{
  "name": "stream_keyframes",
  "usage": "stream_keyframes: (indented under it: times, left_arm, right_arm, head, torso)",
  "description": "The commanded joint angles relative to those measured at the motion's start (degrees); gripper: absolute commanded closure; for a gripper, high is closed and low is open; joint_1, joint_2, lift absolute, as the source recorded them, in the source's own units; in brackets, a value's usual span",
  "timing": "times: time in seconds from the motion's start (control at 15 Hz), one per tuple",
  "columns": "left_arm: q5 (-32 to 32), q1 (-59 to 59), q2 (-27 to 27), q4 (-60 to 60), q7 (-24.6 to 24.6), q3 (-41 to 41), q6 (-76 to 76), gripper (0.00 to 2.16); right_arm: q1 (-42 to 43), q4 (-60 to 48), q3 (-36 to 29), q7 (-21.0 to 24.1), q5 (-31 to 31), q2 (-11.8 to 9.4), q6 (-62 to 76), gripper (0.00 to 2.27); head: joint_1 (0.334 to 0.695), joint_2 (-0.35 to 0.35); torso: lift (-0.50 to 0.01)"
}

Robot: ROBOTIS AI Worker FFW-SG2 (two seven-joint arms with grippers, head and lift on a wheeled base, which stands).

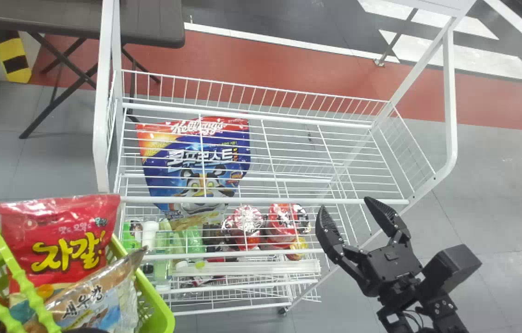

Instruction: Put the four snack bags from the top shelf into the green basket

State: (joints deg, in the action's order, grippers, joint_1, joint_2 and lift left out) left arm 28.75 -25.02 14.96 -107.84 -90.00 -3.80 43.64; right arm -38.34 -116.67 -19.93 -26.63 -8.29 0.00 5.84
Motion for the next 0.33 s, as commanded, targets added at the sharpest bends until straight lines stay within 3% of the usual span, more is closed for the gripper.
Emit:
stream_keyframes:
  times: [0.0, 0.27]
  left_arm:
    - [-0.01, 0.41, -0.02, 0.00, -0.57, 0.29, 0.26, 2.15]
    - [-0.01, 0.41, -0.02, -0.09, -0.57, 0.46, 1.67, 2.15]
  right_arm:
    - [-0.07, 0.04, 0.95, 0.00, -0.05, 0.05, 0.00, 0.08]
    - [-0.07, 0.04, 2.44, 0.00, 0.03, 0.05, 0.00, 0.08]
  head:
    - [0.695, -0.350]
    - [0.695, -0.350]
  torso:
    - [0.000]
    - [0.000]
